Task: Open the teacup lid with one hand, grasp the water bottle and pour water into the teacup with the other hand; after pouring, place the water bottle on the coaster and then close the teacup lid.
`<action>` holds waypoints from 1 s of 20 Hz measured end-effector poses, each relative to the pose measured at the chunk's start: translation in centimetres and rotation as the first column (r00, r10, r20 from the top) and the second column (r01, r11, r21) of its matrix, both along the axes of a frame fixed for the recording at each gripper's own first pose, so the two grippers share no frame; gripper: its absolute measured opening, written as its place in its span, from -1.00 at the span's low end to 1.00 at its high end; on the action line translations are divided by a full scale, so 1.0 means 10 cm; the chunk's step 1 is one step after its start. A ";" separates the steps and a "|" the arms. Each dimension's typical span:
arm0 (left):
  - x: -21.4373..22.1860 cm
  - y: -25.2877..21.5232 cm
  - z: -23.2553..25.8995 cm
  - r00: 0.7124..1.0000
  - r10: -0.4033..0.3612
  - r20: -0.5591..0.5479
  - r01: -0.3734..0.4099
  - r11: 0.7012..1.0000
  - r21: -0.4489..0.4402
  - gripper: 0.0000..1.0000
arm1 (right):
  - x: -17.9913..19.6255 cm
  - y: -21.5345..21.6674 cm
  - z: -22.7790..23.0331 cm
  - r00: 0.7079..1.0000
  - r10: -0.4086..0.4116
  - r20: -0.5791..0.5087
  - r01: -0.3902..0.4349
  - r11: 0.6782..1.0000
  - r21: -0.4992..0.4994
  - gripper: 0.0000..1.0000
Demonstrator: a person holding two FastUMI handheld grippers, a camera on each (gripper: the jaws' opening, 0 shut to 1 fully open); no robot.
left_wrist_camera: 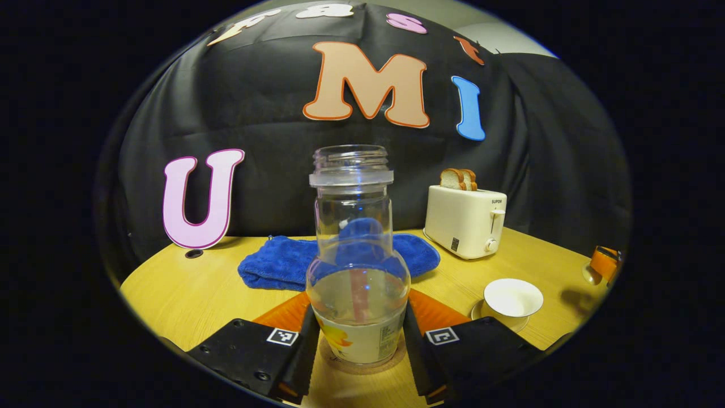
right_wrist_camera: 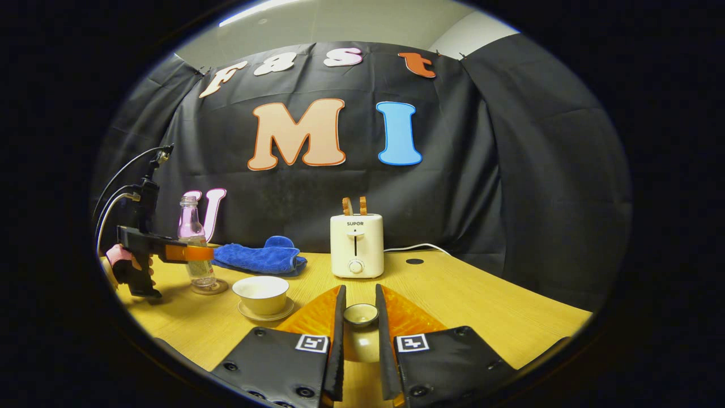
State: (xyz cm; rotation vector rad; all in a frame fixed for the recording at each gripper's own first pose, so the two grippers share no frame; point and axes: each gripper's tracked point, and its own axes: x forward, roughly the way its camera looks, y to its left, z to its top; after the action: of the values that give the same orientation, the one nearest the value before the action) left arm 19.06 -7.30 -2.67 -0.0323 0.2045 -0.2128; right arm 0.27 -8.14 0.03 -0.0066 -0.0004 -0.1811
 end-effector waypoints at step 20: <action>-0.03 0.02 -0.11 1.000 0.009 0.005 -0.009 0.999 0.037 0.92 | 0.00 -0.01 0.01 1.000 0.001 0.000 -0.001 1.000 0.000 -0.41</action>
State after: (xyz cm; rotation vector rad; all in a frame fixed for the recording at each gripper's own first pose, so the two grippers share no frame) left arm 18.79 -7.15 -3.72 0.0038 0.2034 -0.2002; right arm 0.23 -8.21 0.08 -0.0068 -0.0003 -0.1802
